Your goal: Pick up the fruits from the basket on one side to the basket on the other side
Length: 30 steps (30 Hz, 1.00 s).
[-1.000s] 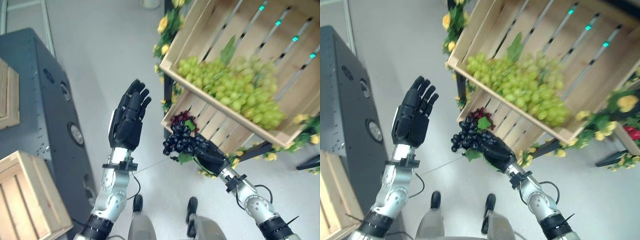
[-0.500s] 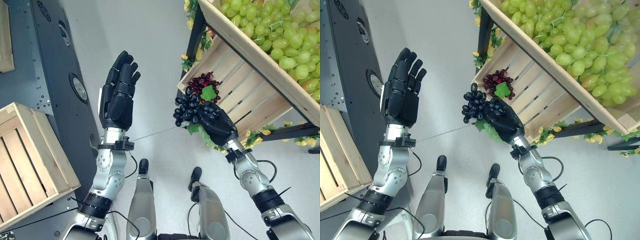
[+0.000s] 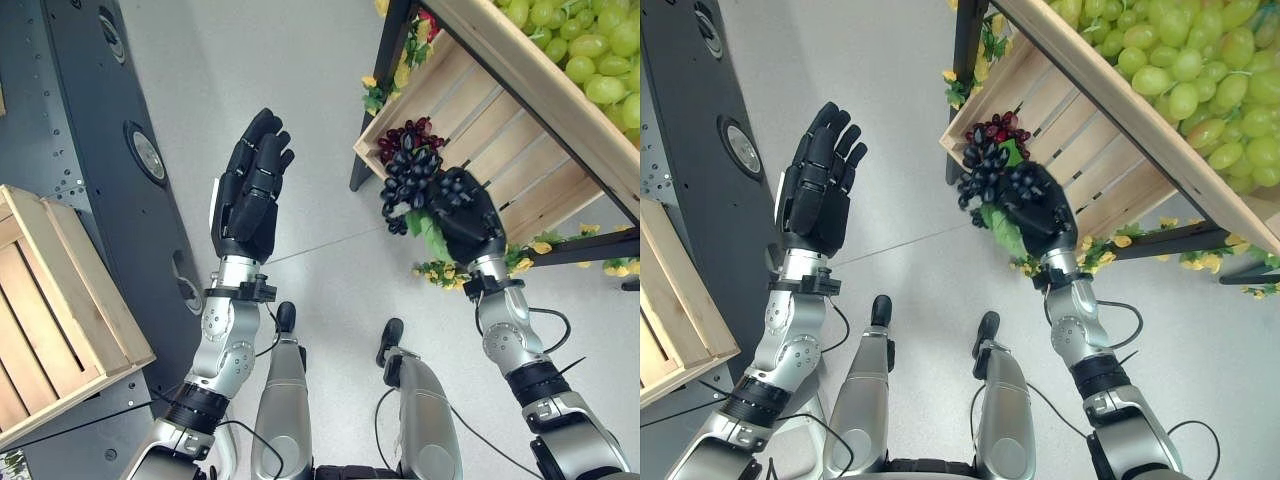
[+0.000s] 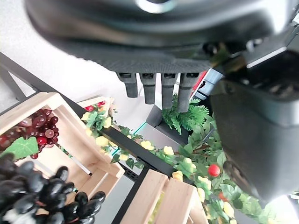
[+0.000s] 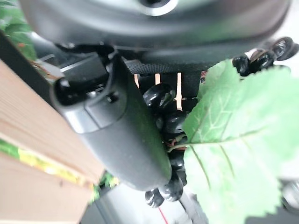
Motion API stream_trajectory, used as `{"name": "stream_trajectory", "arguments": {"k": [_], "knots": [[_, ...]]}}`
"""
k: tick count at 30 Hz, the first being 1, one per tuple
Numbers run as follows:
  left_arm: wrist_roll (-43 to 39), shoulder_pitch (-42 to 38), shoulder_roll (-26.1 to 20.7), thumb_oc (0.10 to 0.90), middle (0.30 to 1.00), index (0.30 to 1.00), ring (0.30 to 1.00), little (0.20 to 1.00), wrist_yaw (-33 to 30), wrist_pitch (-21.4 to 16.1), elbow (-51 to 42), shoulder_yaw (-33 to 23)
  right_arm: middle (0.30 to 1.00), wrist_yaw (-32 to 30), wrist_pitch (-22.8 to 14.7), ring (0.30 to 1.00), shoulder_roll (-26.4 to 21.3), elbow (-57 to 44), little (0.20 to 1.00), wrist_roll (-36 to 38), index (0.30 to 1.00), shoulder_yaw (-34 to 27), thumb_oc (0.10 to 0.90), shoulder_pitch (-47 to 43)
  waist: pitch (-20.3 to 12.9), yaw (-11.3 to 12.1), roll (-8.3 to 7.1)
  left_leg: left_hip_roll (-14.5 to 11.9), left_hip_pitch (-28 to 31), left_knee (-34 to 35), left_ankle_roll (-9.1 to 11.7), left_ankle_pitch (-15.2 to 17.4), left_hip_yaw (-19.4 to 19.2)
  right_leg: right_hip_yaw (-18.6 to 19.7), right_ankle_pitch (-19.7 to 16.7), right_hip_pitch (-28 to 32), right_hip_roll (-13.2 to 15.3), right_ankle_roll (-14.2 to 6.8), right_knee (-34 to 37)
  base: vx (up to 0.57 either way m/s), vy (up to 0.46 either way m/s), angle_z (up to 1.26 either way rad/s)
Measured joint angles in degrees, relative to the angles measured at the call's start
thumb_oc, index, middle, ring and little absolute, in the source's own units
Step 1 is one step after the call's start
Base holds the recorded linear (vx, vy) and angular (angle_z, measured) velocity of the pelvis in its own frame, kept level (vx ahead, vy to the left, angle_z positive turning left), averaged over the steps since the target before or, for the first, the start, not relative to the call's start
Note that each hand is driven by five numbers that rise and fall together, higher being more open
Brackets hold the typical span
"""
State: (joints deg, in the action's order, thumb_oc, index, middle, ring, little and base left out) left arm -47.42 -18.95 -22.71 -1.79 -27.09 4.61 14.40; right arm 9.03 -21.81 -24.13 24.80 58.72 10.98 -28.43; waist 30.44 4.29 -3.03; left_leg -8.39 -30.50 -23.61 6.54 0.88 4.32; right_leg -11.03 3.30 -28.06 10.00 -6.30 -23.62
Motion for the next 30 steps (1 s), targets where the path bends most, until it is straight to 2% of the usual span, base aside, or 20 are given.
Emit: {"name": "stream_trajectory", "arguments": {"k": [9, 17, 21, 23, 24, 30], "knots": [[-0.2, -2.0, -0.2, 0.800, 0.900, 0.900, 0.900, 0.900, 0.0, 0.6, 0.1, 0.0, 0.300, -16.2, -4.2, 0.300, -0.1, 7.6, 0.300, -3.1, 0.300, -4.4, 0.400, -6.7, 0.0, 0.2, 0.07, 0.0, 0.1, 0.1, 0.1, 0.1, -0.1, 0.1, -0.3, 0.4, -0.2, -0.5, 0.9, 0.03, -0.027, -0.01], [-2.9, -2.2, -1.2, 0.800, 0.900, 0.900, 0.900, 0.900, 0.7, 1.8, 0.2, 0.5, 0.300, -27.5, -5.6, 0.300, -1.5, 11.4, 0.300, -4.3, 0.300, -6.3, 0.400, -8.8, 0.1, 0.4, 0.64, 0.0, -0.2, 0.6, -0.1, 0.2, -0.7, 0.5, -1.4, 0.5, -0.4, -0.6, 3.5, 0.01, -0.025, -0.03], [-3.1, -3.2, -1.6, 0.800, 0.900, 0.900, 0.900, 0.900, 1.2, 2.5, 1.3, 1.7, 0.300, -34.8, -5.8, 0.300, -3.1, 15.9, 0.300, -7.0, 0.300, -6.3, 0.400, -12.8, 0.1, 0.5, 1.53, 0.0, -1.0, 0.9, 0.0, 0.0, -0.7, 0.4, -2.1, 0.3, -0.5, -0.7, 4.7, 0.00, 0.000, 0.00], [-4.0, -4.2, -2.2, 0.800, 0.900, 0.900, 0.900, 0.900, 1.3, 2.5, 1.8, 2.6, 0.768, -38.3, -5.8, 0.768, -3.6, 18.0, 0.768, -8.4, 0.768, -6.4, 0.712, -14.4, 0.1, 0.8, 1.59, 0.1, -1.7, 1.0, 0.1, 0.0, -0.7, 0.3, -2.2, -0.5, -0.4, -0.8, 4.9, 0.00, 0.000, 0.00], [-4.5, -4.8, -2.6, 0.800, 0.900, 0.900, 0.900, 0.900, 1.4, 2.5, 2.1, 3.0, 0.900, -39.8, -5.6, 0.900, -3.9, 18.9, 0.900, -9.6, 0.900, -6.4, 0.800, -15.0, 0.1, 0.9, 1.64, 0.1, -2.2, 1.0, 0.1, 0.0, -0.6, 0.2, -2.3, -0.8, -0.4, -0.9, 5.0, 0.00, 0.000, 0.00], [-5.1, -5.9, -2.7, 0.800, 0.900, 0.900, 0.900, 0.900, 1.4, 2.6, 2.9, 3.3, 0.900, -40.7, 3.4, 0.900, -5.6, 20.1, 0.900, -18.9, 0.900, -2.9, 0.800, -16.1, 0.1, 1.5, 1.65, 0.1, -2.5, 1.4, 0.1, 0.0, -0.5, -0.2, -2.5, -1.0, -0.4, -1.3, 5.6, 0.00, -0.012, 0.01]]}}
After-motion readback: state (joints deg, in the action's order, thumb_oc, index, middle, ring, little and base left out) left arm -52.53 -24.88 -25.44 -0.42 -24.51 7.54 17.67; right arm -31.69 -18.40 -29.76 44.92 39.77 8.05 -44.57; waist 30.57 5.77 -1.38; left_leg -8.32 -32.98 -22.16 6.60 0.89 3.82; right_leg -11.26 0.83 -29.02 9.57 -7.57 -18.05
